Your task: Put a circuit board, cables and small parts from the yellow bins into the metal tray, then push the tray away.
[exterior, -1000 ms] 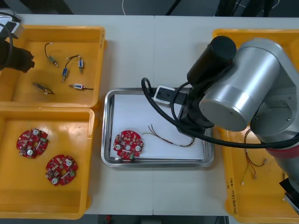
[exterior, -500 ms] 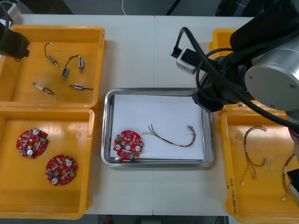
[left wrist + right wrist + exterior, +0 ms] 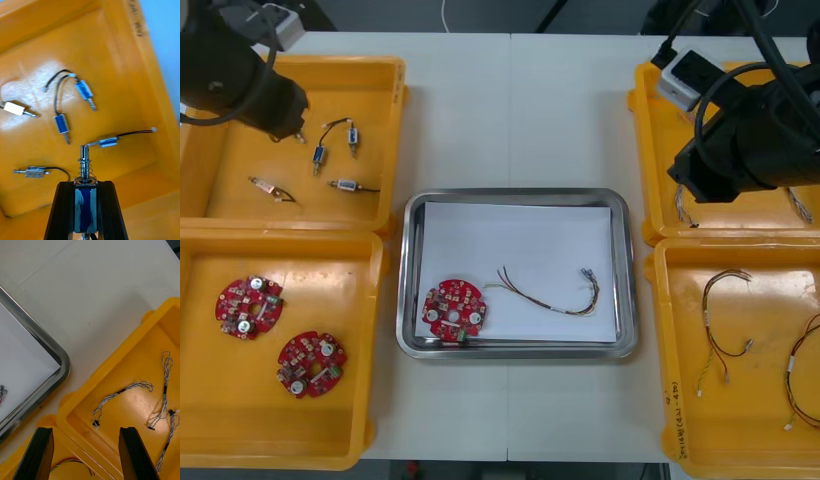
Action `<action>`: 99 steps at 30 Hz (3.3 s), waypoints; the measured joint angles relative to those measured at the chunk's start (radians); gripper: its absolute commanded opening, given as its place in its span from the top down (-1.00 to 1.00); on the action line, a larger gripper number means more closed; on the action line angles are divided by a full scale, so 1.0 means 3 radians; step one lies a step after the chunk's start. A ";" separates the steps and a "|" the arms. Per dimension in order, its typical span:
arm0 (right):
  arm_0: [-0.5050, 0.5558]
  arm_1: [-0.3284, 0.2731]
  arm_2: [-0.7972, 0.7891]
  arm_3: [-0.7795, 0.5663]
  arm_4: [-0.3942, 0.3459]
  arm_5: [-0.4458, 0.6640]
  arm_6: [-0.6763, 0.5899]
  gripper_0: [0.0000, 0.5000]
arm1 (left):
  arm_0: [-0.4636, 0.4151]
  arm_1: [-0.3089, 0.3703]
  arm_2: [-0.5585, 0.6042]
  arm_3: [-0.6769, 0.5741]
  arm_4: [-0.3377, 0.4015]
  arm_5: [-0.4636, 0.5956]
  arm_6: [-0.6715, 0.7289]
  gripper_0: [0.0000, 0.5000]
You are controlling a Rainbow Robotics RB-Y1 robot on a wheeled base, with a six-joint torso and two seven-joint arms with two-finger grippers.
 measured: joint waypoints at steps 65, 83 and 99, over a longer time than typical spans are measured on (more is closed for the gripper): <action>-0.0916 -0.0504 -0.0976 0.3601 0.0594 -0.0392 0.1245 -1.00 | 0.0001 -0.0661 -0.2176 -0.0205 -0.0457 -0.0625 0.2357 -0.92; -0.0923 -0.0503 -0.0976 0.4317 0.0388 -0.1346 0.1245 -1.00 | 0.0001 -0.0662 -0.2120 -0.0364 -0.0457 -0.0351 0.2357 -1.00; -0.0924 -0.0457 -0.0968 0.4670 0.0297 -0.1690 0.1245 -1.00 | 0.0001 -0.0663 -0.1266 -0.0935 -0.0438 0.0407 0.2357 -1.00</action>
